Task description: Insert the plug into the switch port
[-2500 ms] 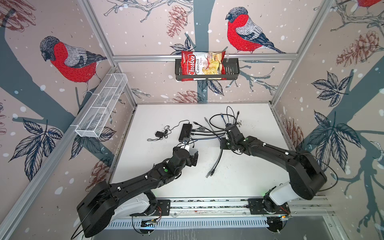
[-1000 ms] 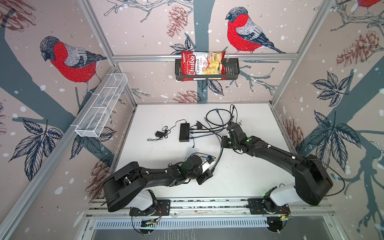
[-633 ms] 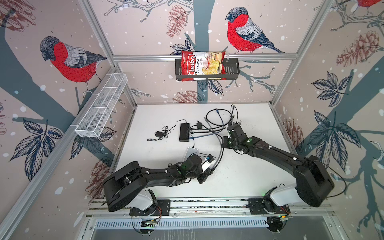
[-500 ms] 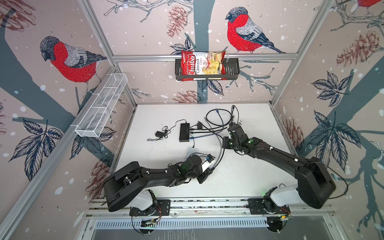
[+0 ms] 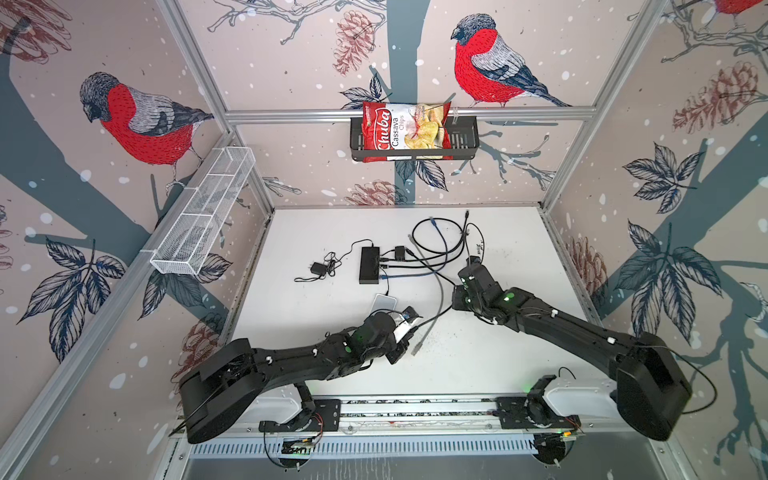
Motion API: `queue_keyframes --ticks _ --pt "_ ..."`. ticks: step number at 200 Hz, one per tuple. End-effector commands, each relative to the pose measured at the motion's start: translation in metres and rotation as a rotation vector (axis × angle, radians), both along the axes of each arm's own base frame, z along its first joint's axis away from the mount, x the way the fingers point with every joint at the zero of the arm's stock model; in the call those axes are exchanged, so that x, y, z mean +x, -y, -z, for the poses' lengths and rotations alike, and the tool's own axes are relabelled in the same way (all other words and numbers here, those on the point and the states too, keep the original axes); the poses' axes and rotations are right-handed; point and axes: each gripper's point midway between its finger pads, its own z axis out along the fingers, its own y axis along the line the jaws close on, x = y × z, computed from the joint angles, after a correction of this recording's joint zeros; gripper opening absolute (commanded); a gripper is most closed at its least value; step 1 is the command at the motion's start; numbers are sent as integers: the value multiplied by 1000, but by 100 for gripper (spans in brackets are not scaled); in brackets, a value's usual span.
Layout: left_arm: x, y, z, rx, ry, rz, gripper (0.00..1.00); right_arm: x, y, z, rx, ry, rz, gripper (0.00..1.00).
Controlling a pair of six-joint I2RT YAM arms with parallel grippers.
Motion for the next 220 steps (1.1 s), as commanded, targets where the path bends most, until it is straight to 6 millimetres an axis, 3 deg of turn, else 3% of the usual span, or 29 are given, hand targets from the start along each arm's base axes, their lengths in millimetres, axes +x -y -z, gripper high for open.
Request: queue_keyframes --ticks 1,18,63,69,75,103,123,149,187,220 --pt "12 -14 -17 -11 110 -60 14 5 -7 -16 -33 57 -92 25" --pt "9 -19 -28 -62 155 -59 15 12 -14 -31 -50 106 -151 32" --pt "12 -28 -53 -123 246 -87 21 30 -28 -80 -93 320 -294 38" --pt "13 -28 -57 -116 256 -85 21 31 -33 -84 -101 349 -336 38" --pt "15 -27 -60 -104 268 -84 21 29 -35 -100 -92 412 -375 39" --pt "29 -32 -69 26 352 -98 21 27 -48 -118 -129 566 -530 44" --pt "33 -32 -64 102 400 -60 21 16 -63 -112 -164 630 -714 47" --pt "32 -32 -61 111 452 -22 21 8 -68 -97 -219 710 -860 49" --pt "25 -32 -64 53 540 16 22 -33 -85 -76 -211 817 -1214 50" --pt "20 -30 -66 36 589 54 23 -53 -101 -67 -122 830 -1385 50"
